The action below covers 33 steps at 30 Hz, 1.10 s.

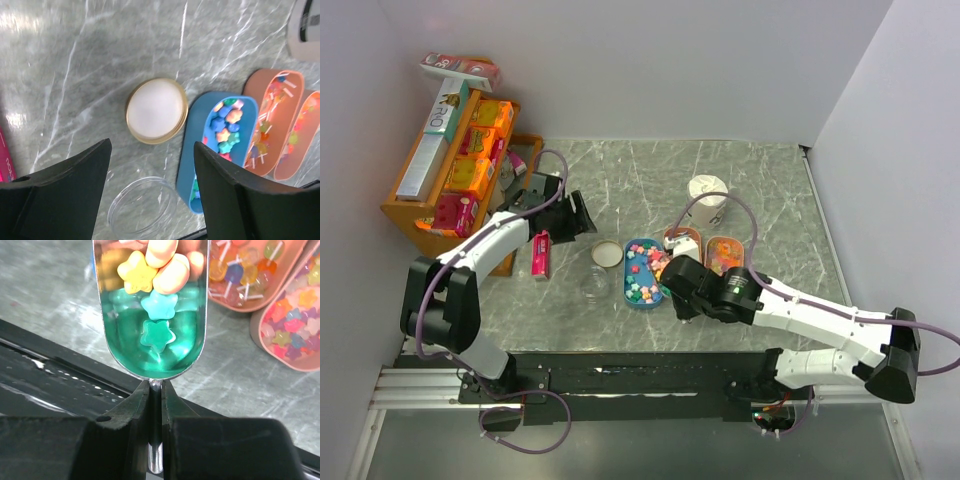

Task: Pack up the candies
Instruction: Scoop the fake candies from the storage box, then place the fake candies in the packing bottle.

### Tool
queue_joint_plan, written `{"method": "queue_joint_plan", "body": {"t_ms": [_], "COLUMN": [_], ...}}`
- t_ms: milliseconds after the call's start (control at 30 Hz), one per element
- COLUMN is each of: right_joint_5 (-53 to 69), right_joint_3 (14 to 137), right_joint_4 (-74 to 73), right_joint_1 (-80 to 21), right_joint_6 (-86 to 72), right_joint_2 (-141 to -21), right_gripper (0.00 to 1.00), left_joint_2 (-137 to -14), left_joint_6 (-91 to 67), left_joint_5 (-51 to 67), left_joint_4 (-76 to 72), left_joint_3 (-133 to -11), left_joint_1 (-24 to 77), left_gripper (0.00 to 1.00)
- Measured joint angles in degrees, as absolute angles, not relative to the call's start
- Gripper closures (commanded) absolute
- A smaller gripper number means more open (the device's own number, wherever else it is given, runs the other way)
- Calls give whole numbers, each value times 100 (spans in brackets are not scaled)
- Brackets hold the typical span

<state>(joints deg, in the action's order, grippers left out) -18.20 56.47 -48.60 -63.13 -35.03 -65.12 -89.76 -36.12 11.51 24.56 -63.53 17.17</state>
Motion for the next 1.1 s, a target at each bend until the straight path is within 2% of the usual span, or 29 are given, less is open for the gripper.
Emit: {"method": "queue_joint_plan", "body": {"t_ms": [333,800,1100], "right_joint_5": [-1776,-1500,-954], "right_joint_3": [5527,7360,7762], "right_joint_4": [-4746,-4980,-5153], "right_joint_1": [-6399,-7140,-7203], "right_joint_6": [-2989,-2600,-2497], "right_joint_2": [-7059,-8477,-9229], "right_gripper": [100,100,100], "left_joint_2": [-8833,-8680,-8573], "left_joint_6": [-3660,-4018,-4359], "left_joint_5": [810,779,932], "left_joint_4": [2515,2449,2296], "left_joint_3": [-6058,-5218,-4770], "left_joint_1": [1658,1507,1507], "left_gripper": [25,26,28]}}
